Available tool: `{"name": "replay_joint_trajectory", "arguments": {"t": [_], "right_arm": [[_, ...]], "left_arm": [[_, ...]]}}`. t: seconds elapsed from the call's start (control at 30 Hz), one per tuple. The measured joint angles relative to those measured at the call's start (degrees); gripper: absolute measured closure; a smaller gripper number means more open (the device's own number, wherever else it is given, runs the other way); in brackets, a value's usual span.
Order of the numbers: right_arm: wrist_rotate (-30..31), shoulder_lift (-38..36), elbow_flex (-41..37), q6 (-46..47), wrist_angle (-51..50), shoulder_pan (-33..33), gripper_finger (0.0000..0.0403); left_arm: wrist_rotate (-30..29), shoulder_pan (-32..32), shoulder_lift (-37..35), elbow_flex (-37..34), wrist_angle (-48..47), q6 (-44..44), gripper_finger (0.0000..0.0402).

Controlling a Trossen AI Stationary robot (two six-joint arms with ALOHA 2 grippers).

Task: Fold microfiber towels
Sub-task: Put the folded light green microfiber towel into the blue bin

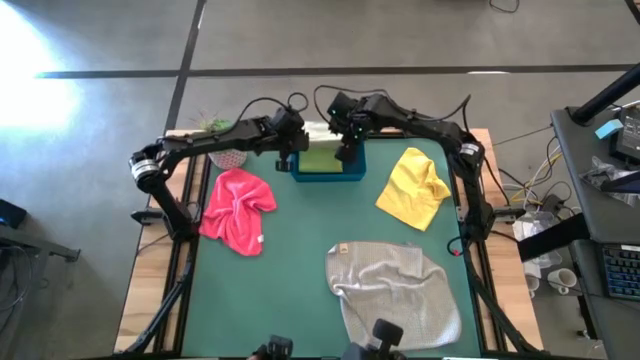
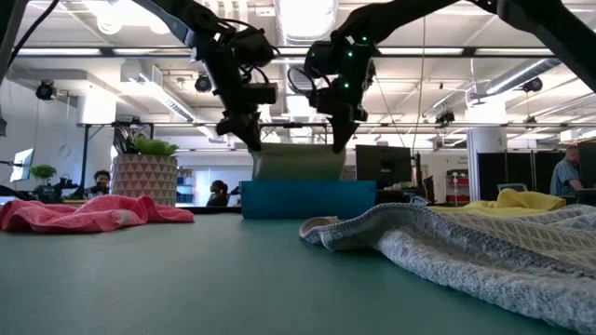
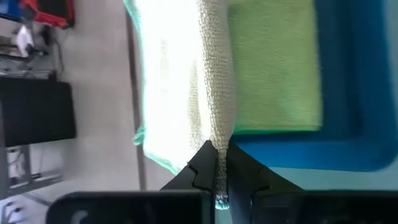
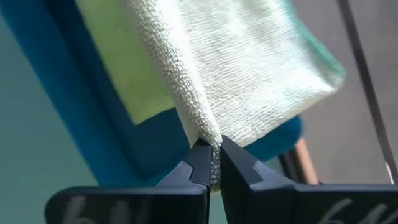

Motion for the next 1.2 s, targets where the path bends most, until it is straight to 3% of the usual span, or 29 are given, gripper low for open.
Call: {"name": "replay_joint_trajectory", "arguments": {"t": [0.27,1.03,1.2], "right_arm": [[-0.2,0.02,-5.79,1.43,2.47,0.97,0.0394],[-3.19,0.02,-10.5,1.23,5.15,1.08,0.0394],[-6.55,0.02,-10.57,0.88,4.16,1.08,0.0394]], "left_arm": [[7.16,-1.4,0.26,-0.5,-1.66,-5.8,0.04],[9.67,-1.72,3.76,-0.63,-2.72,-5.95,0.04],[10.81,-1.87,3.78,-0.63,-4.33,-5.91,0.0381]]}}
